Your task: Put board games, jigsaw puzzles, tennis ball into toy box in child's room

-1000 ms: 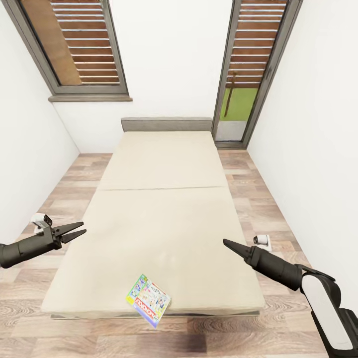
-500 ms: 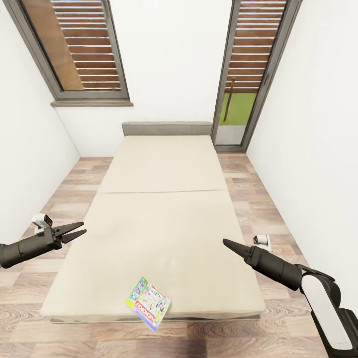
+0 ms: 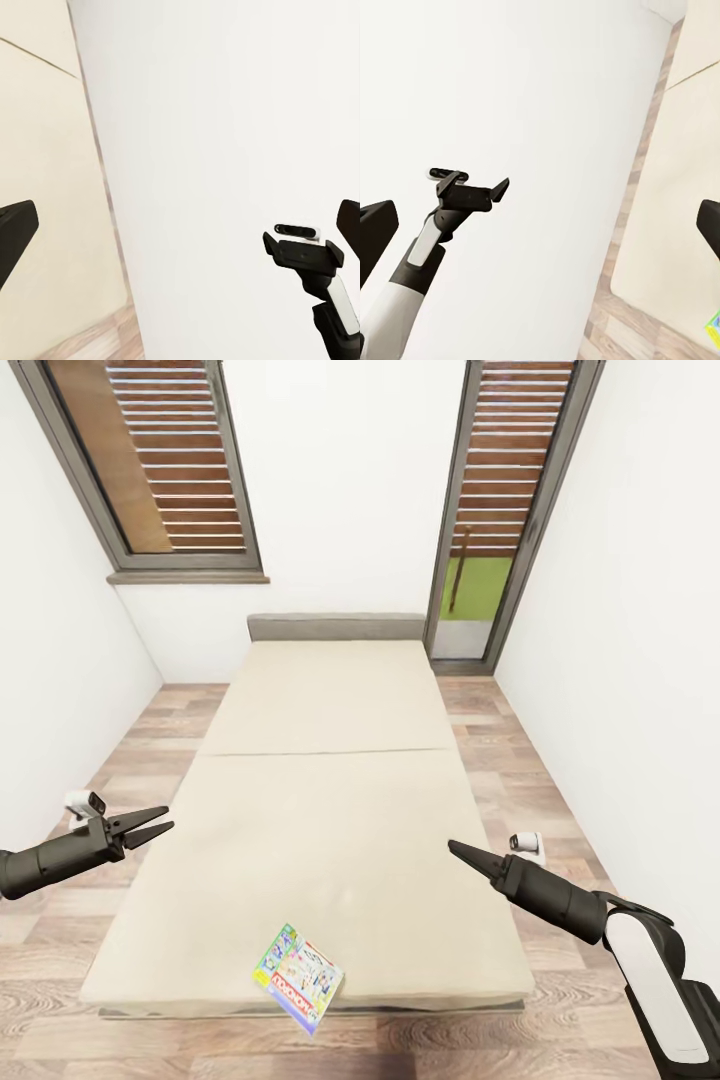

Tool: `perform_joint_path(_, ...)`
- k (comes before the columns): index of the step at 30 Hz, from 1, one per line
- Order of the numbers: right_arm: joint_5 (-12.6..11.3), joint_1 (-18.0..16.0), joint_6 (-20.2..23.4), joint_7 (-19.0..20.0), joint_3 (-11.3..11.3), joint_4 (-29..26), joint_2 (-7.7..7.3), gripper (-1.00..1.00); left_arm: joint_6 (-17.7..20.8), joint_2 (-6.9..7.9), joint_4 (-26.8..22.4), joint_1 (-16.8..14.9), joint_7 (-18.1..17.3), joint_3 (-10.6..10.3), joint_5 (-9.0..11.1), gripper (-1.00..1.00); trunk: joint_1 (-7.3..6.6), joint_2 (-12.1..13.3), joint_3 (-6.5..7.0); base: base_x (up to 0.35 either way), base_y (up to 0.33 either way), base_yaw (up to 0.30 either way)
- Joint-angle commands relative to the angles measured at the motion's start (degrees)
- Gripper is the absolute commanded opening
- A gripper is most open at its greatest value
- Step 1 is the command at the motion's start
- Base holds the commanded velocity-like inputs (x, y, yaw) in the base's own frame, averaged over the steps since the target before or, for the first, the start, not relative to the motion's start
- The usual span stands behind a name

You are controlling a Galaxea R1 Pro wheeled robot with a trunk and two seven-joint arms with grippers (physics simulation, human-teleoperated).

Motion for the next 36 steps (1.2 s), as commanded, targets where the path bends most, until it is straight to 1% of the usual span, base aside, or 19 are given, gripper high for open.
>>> perform_joint_path(1,0.0,-0.1,0.3,0.1,0.0,0.0,0.0,1.0,0.3,0.01,0.0,0.0,-0.1,0.0,0.0,1.0,0.03,-0.1,0.0,0.0,0.0,0.0)
perform_joint_path(36,0.0,0.0,0.3,0.1,-0.1,0.0,0.0,1.0,0.3,0.01,-0.2,0.0,-0.2,0.0,0.0,1.0,0.03,-0.1,3.27,0.0,0.0,0.0)
